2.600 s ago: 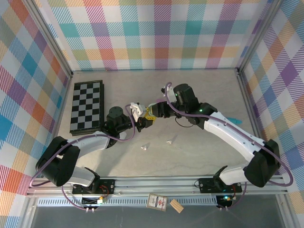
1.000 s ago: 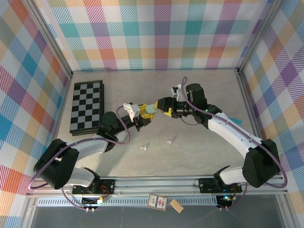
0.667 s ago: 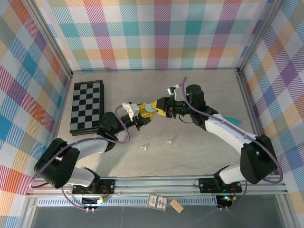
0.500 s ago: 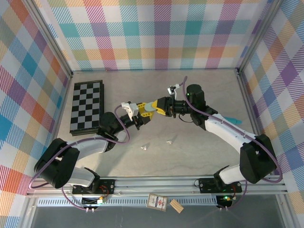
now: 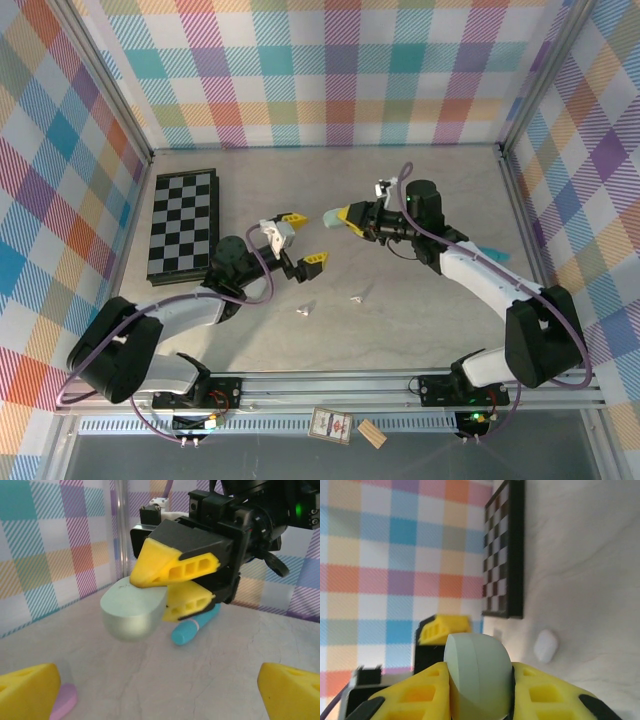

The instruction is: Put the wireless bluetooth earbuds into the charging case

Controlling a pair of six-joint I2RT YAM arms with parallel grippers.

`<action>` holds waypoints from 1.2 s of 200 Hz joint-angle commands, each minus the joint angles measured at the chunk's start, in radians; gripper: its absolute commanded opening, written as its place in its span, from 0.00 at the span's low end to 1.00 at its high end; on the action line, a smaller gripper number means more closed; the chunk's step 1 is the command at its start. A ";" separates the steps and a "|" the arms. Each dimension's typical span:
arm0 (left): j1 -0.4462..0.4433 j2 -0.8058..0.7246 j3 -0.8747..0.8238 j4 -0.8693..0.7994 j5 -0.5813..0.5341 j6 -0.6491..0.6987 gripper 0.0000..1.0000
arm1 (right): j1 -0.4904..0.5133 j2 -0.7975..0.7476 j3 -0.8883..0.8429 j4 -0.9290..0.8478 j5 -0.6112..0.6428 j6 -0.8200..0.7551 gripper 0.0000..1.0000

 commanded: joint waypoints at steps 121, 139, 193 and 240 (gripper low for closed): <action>0.003 -0.115 0.025 -0.465 -0.028 0.246 1.00 | -0.085 0.353 0.075 -0.115 0.277 -0.297 0.17; 0.003 -0.119 0.021 -0.466 -0.034 0.244 1.00 | -0.086 0.412 0.106 -0.122 0.278 -0.304 0.17; 0.010 -0.155 0.026 -0.510 -0.154 0.156 1.00 | -0.085 0.445 0.152 -0.179 0.337 -0.361 0.34; 0.014 -0.208 0.088 -0.796 -0.435 0.027 1.00 | -0.085 0.318 0.156 -0.314 0.464 -0.489 0.65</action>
